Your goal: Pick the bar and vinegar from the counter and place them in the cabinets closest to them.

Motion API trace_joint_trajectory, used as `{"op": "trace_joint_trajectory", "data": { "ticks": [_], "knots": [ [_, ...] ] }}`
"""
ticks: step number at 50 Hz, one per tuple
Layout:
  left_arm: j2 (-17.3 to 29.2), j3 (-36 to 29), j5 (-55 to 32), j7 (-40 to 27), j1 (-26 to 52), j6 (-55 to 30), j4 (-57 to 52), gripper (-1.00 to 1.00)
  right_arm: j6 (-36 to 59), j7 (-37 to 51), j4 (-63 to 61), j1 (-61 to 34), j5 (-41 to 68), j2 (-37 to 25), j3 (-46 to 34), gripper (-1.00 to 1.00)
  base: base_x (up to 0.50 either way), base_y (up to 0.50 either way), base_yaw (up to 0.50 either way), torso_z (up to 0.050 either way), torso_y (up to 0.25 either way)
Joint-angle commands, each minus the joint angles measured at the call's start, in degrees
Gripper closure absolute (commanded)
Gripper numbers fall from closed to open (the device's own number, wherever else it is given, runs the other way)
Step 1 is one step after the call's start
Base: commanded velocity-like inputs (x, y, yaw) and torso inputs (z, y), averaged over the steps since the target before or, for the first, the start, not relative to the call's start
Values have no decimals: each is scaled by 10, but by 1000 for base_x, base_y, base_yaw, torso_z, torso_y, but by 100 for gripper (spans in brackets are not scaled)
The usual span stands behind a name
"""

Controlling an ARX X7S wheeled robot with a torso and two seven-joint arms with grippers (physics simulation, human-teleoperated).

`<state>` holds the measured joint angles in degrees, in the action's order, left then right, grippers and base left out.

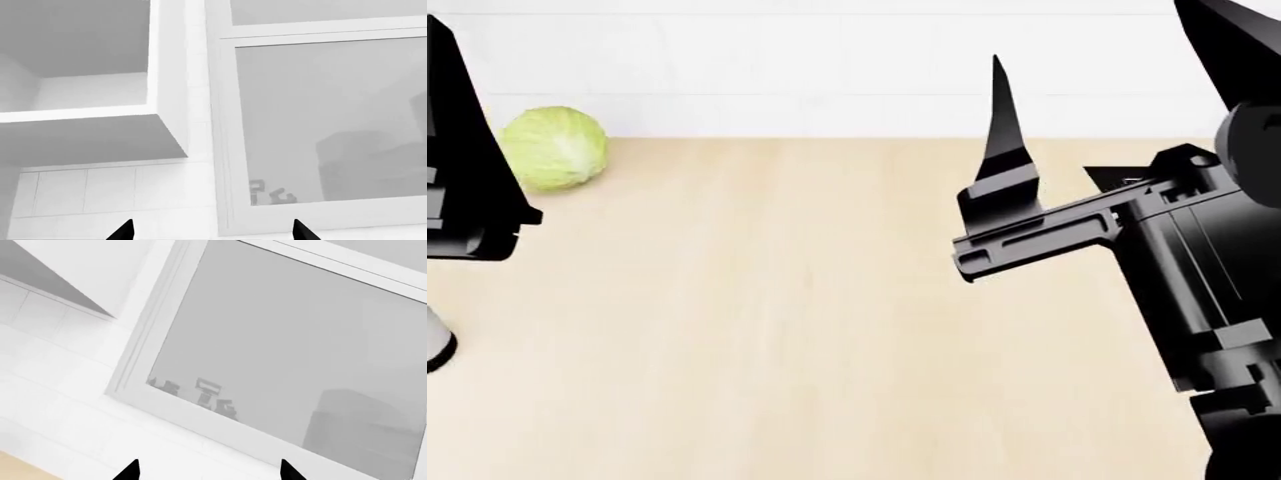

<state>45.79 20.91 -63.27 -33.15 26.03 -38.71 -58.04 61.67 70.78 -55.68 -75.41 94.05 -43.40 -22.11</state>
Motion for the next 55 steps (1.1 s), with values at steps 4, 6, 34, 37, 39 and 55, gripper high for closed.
{"op": "trace_joint_trajectory", "data": {
  "ticks": [4, 6, 34, 37, 39, 55],
  "knots": [
    [8, 1, 1, -3, -8, 10, 2, -100, -1, -2, 1, -1, -5, 2, -3, -100, -1, 500, 0, 0, 0],
    [9, 2, 1, -3, -10, 12, 2, -100, -1, 2, 1, -3, 0, 1, -4, -100, -1, 500, 0, 0, 0],
    [14, -20, 16, -7, -18, 24, 3, -100, -9, 4, 0, 34, -40, -6, 1, -100, -1, 389, 0, 0, 0],
    [14, -24, 20, -7, -17, 25, 4, -100, -13, 10, -1, 33, -32, -7, 1, -100, 0, 0, 0, 0, 0],
    [14, -25, 21, -7, -18, 27, 4, -100, -5, 17, 1, 24, -18, -9, -7, -100, 0, 0, 0, 0, 0],
    [17, -33, 25, -11, -17, 35, 8, -100, 7, 1, 6, 0, -19, -1, -19, -100, 78, 60, 0, 0, 0]
  ]
}}
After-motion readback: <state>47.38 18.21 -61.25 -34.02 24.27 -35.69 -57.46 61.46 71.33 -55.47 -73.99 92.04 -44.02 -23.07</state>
